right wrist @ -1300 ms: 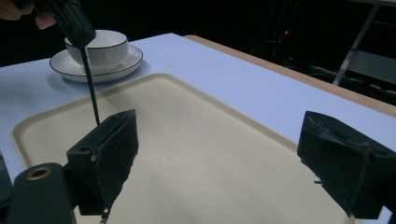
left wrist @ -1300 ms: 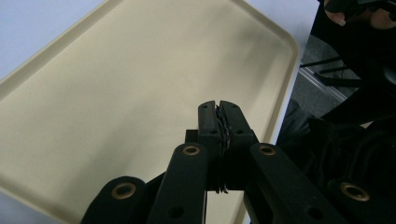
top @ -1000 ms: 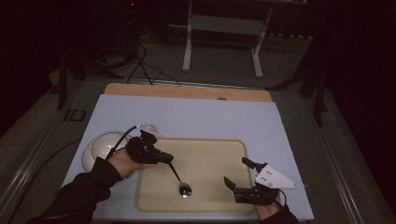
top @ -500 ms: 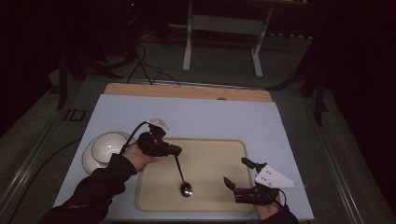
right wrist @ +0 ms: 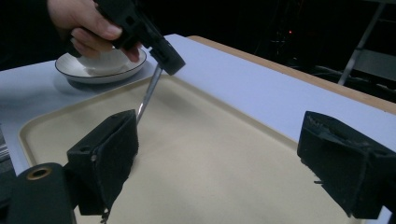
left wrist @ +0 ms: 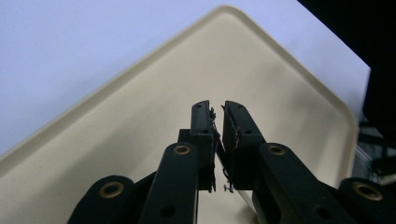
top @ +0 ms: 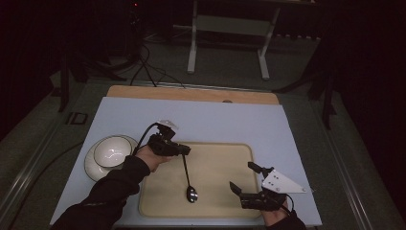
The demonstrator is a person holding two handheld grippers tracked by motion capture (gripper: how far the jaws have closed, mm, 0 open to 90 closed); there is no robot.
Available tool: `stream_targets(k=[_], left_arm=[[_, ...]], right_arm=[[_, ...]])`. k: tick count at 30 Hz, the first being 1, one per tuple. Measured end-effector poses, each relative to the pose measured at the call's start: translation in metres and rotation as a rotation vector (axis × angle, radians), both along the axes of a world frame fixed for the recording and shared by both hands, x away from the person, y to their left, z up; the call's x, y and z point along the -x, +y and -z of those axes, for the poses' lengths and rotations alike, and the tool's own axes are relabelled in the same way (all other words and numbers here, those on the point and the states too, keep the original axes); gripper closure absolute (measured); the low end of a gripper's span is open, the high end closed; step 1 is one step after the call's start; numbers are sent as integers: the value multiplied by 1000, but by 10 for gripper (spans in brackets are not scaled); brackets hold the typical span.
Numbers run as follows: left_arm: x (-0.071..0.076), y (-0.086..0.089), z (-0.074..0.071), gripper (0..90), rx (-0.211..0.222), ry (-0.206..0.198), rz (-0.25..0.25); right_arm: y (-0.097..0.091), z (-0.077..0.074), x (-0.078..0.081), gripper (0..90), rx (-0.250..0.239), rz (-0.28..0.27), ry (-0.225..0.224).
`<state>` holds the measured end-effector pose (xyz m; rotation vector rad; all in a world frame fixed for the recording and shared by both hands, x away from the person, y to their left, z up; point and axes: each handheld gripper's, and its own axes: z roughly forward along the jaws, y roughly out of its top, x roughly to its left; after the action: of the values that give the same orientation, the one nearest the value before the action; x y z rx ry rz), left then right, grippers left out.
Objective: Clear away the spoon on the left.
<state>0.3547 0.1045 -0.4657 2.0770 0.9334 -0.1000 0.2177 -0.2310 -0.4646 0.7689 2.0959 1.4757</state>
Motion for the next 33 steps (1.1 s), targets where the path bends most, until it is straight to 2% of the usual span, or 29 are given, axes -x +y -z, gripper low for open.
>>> stream_targets(k=[10,18,20,23,24,27,28,33], left_arm=[[-12,-8,19,811,4,22,-71],[-17,-14,30,793,-18,33,-114],[-18,-18,33,766,-46,31,-125],[-19,-19,35,759,-47,37,-139],[-19,-21,37,759,-75,32,-155],[-20,-21,39,760,-78,37,-165],[-21,-23,42,760,-95,35,-180],[-23,-29,46,758,-109,29,-170]], right_arm=[[-1,0,0,126,-2,0,-1],[0,0,0,126,0,-4,2],[0,0,0,126,-1,-4,3],[0,0,0,126,-1,-5,4],[0,0,-1,126,-1,-6,6],[0,0,-1,126,-1,-6,7],[0,0,-1,126,-1,-7,7],[0,1,-1,127,5,-14,14]])
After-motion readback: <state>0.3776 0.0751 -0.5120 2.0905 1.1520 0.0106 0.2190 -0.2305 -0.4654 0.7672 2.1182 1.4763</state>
